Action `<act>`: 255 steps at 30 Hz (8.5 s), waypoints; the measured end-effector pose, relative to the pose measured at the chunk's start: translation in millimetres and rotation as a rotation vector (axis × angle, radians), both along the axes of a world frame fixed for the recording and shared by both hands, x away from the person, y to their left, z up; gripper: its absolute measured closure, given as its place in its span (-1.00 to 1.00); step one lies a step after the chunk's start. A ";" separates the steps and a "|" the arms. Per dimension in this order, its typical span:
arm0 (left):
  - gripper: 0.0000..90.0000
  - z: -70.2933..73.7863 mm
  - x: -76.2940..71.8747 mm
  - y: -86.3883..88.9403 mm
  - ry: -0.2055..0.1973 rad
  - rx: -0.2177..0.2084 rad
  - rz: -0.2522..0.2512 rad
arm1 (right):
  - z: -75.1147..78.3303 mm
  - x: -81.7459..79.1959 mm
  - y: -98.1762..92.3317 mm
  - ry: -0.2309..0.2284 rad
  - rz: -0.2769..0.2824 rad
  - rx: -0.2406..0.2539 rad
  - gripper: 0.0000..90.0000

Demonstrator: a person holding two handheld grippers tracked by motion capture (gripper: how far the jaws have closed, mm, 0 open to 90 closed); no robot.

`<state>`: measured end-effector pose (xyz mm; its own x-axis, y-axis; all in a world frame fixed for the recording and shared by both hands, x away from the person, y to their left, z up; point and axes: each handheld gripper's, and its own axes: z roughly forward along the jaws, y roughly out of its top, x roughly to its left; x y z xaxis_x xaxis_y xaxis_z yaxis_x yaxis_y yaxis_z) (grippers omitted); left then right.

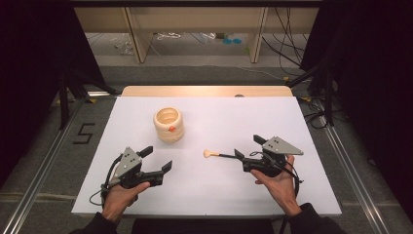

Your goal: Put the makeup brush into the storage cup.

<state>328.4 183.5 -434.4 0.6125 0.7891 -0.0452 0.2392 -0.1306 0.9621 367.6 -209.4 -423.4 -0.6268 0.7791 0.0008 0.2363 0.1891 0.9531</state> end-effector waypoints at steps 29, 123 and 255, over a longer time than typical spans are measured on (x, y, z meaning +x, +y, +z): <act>-0.65 -2.2 1.5 -2.4 0.018 0.002 0.000 | 5.5 17.3 4.1 0.070 0.063 -0.077 -0.65; -0.65 -3.6 2.3 -2.2 0.025 0.016 -0.002 | -16.7 124.4 104.4 0.622 0.413 -0.845 0.23; -0.64 -4.3 2.5 -0.4 0.046 0.004 0.014 | 44.5 114.8 88.2 0.224 0.457 -0.131 0.84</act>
